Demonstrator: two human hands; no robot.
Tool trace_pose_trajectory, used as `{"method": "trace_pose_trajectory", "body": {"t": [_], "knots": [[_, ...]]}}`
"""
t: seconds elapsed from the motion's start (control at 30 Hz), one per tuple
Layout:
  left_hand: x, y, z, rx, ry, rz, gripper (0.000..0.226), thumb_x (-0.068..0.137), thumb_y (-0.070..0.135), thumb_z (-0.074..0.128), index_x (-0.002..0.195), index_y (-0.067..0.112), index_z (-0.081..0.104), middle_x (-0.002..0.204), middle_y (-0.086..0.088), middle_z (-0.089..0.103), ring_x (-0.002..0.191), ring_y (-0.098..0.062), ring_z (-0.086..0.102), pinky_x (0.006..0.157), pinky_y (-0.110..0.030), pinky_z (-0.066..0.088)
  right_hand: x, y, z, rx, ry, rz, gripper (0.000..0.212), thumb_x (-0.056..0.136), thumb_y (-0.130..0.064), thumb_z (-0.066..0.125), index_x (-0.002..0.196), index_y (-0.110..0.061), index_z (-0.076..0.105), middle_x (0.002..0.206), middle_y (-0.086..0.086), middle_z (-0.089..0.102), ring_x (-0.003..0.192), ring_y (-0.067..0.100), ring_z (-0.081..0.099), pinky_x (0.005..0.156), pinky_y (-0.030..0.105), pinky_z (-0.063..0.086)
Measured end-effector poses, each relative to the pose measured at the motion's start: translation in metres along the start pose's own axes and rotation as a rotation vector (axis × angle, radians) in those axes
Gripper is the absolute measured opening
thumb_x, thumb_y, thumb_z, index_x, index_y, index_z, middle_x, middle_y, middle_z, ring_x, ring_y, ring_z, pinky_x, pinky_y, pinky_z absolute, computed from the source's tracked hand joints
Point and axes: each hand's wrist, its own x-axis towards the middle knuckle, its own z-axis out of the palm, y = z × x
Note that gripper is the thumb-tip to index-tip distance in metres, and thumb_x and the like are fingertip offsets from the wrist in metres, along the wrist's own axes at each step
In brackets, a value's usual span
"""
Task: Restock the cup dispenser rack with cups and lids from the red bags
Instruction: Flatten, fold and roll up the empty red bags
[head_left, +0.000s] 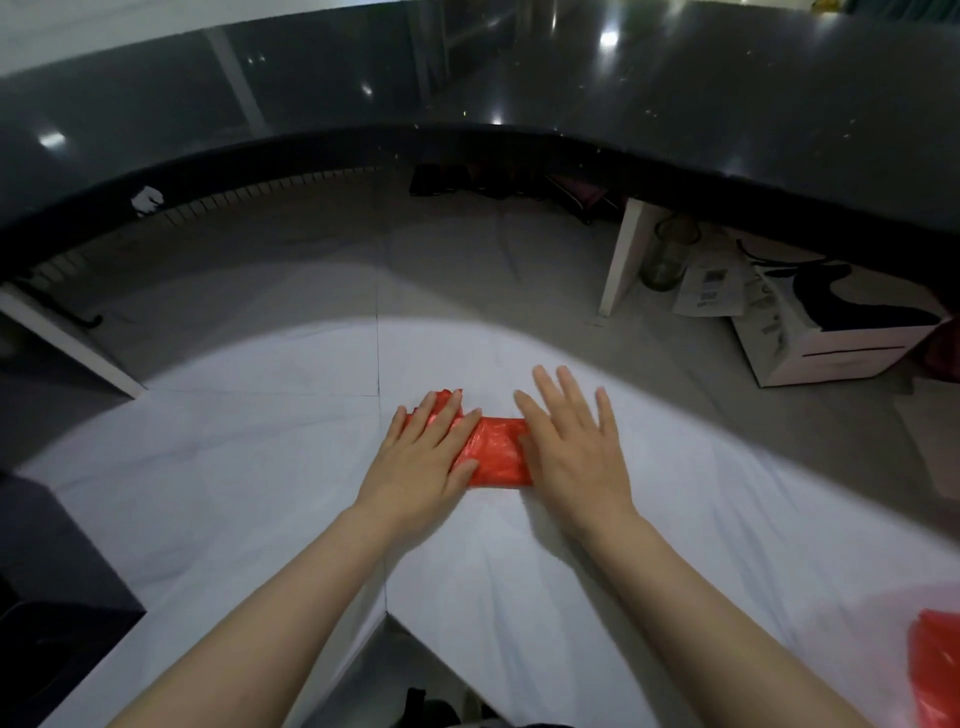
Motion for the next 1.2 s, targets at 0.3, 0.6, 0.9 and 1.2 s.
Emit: {"method": "trace_pose_trajectory", "body": {"t": [0.3, 0.6, 0.9, 1.2], "knots": [[0.007, -0.001, 0.001, -0.080, 0.027, -0.051, 0.069, 0.086, 0.061, 0.010, 0.151, 0.036, 0.010, 0.160, 0.006, -0.004, 0.147, -0.010, -0.008, 0.116, -0.028, -0.009, 0.002, -0.001, 0.021, 0.061, -0.502, -0.095, 0.063, 0.099, -0.051, 0.017, 0.153, -0.027, -0.003, 0.161, -0.007, -0.008, 0.147, 0.013, -0.011, 0.105, 0.037, -0.028], [0.011, -0.004, -0.024, -0.221, 0.011, -0.026, 0.075, 0.092, 0.058, 0.037, 0.153, 0.026, 0.009, 0.160, 0.007, 0.000, 0.146, -0.008, -0.007, 0.115, -0.032, -0.008, 0.008, -0.004, 0.004, -0.006, -0.416, -0.132, 0.062, 0.098, -0.053, 0.024, 0.153, -0.027, 0.013, 0.162, -0.005, 0.006, 0.147, 0.017, -0.012, 0.109, 0.049, -0.026], [-0.004, 0.018, -0.091, -0.196, 0.248, 0.144, 0.065, 0.095, 0.037, 0.048, 0.151, 0.027, 0.017, 0.160, 0.007, 0.008, 0.147, -0.011, 0.001, 0.115, -0.029, -0.007, 0.023, -0.010, -0.051, 0.076, -0.185, -0.019, 0.045, 0.097, -0.035, 0.046, 0.141, -0.027, 0.042, 0.154, -0.007, 0.033, 0.148, 0.014, 0.010, 0.114, 0.048, -0.014], [-0.036, 0.080, -0.140, -0.559, 0.299, 0.295, 0.061, 0.093, 0.034, 0.056, 0.146, 0.039, 0.027, 0.145, 0.013, 0.042, 0.129, -0.005, 0.041, 0.100, -0.026, 0.037, -0.040, -0.003, -0.168, 0.475, 0.073, 0.380, 0.028, 0.093, -0.022, 0.059, 0.120, -0.025, 0.061, 0.107, -0.015, 0.065, 0.101, 0.000, 0.059, 0.093, 0.024, 0.047]]}}
